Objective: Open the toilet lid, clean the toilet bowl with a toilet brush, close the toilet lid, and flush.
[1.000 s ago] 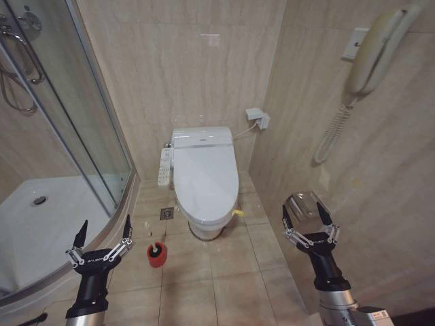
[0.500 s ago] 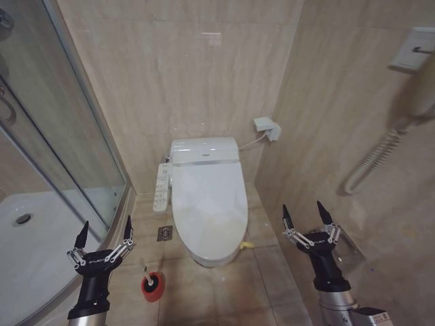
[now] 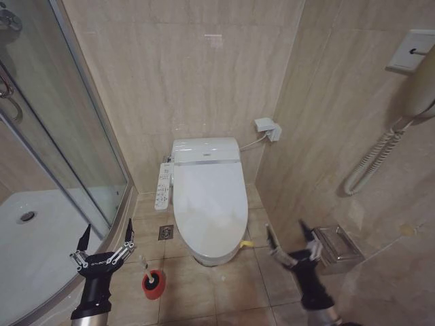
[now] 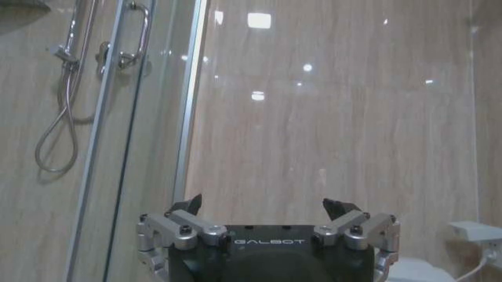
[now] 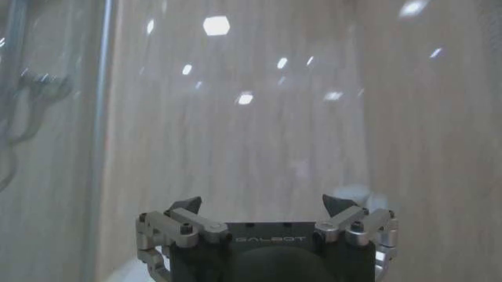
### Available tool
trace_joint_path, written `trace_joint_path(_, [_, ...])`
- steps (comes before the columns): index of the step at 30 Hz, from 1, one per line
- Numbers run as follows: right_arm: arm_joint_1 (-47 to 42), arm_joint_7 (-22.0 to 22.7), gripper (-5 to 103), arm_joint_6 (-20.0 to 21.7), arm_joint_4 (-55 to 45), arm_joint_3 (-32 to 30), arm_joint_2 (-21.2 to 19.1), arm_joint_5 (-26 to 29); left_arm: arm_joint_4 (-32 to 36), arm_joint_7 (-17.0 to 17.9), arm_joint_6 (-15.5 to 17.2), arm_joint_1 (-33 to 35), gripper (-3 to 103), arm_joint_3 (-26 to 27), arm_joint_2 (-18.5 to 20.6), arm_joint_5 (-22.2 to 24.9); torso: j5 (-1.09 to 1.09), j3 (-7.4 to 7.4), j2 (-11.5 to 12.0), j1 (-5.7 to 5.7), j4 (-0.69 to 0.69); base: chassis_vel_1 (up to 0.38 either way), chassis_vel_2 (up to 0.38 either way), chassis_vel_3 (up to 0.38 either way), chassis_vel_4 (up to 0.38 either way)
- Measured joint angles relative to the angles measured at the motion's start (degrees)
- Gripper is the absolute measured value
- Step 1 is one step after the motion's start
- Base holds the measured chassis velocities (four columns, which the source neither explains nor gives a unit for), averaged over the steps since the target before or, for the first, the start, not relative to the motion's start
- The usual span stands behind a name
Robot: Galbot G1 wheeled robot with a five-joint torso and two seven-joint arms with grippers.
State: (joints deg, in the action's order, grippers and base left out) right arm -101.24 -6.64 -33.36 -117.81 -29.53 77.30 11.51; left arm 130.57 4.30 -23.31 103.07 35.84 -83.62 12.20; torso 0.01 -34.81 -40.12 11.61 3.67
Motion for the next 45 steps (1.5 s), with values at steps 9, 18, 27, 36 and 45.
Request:
trace_joint_path(9, [5.55,-0.97,100,-1.82,14.29,4.6,1.08,-5.69,-2.05,-0.02,-0.16,-1.0,100,1.13,0.77,0.93,0.01,0.0,0.0,0.0,0.01,0.0,0.0,0.0,0.0])
trace_joint_path(18, [12.81,-1.52,100,-4.23,28.06,3.64,2.01,-11.59,-3.67,0.04,-0.65,-1.32,100,1.88,0.69,1.36,0.0,0.0,0.01,0.01,0.01,0.0,0.0,0.0,0.0])
trace_joint_path(27, [21.69,2.95,100,-6.89,40.75,2.73,3.02,-19.11,-6.33,0.05,-0.82,-2.52,100,1.64,-0.31,0.92,0.01,0.0,0.01,0.01,0.01,0.0,0.0,0.0,0.0])
trace_joint_path(36, [29.66,3.65,100,-8.5,50.74,2.73,1.59,-20.49,-8.11,0.16,-0.15,-3.45,100,2.04,-1.09,0.68,0.01,-0.01,0.01,0.01,0.0,0.0,0.0,0.0,0.0])
trace_joint_path(45, [34.24,3.08,100,-8.79,55.77,3.39,0.31,-20.51,-9.53,0.22,0.12,-4.12,100,2.29,-2.09,-0.08,0.02,-0.01,0.01,0.01,0.01,0.0,0.0,0.0,0.0])
